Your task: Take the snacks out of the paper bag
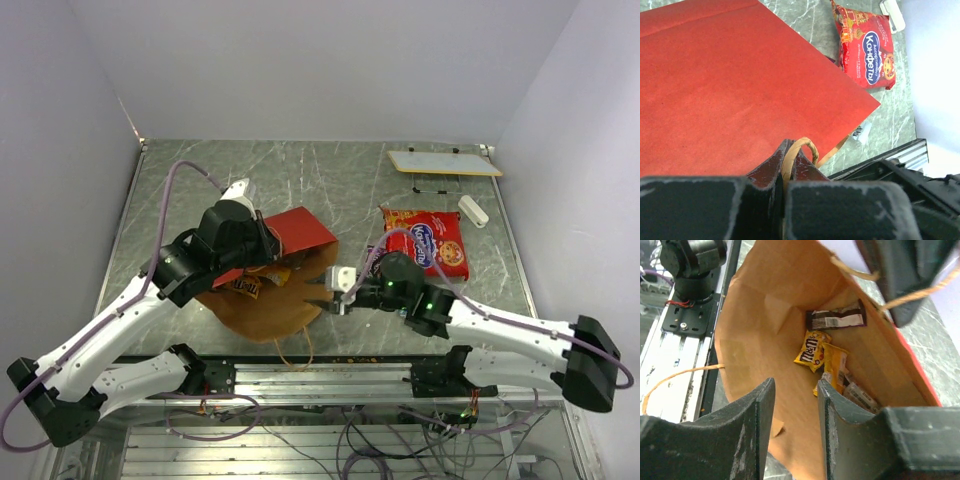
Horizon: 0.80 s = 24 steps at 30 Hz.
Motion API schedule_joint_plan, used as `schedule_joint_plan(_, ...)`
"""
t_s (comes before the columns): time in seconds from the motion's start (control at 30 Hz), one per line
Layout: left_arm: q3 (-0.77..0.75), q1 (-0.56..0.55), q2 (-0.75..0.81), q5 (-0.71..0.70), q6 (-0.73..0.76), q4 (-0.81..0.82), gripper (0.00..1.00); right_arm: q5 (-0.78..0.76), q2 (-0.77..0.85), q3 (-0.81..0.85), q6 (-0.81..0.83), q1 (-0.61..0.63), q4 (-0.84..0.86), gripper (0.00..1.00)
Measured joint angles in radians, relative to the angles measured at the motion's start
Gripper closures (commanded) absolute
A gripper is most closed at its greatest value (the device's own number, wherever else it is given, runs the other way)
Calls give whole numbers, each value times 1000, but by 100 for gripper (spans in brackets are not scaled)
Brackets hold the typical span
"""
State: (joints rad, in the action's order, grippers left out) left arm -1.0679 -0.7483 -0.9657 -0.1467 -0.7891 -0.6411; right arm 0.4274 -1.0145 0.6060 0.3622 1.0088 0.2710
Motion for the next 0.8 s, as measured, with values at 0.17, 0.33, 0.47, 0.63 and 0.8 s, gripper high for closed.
schedule_joint_plan(0.17, -26, 1, -11, 2, 17, -24, 93, -71, -147, 9, 73, 90, 89, 61)
schedule_joint_plan(0.33, -53, 1, -6, 2, 34, -33, 93, -158, -343, 77, 168, 151, 140, 60)
schedule_joint_plan(0.47, -53, 1, -5, 8, 34, -32, 93, -220, -482, 159, 253, 182, 159, 59)
schedule_joint_plan(0.63, -53, 1, -5, 18, 38, -32, 93, -288, -607, 240, 336, 182, 164, 59)
schedule_joint_plan(0.8, -53, 1, -9, 22, 74, -30, 93, -342, -704, 322, 423, 186, 102, 60)
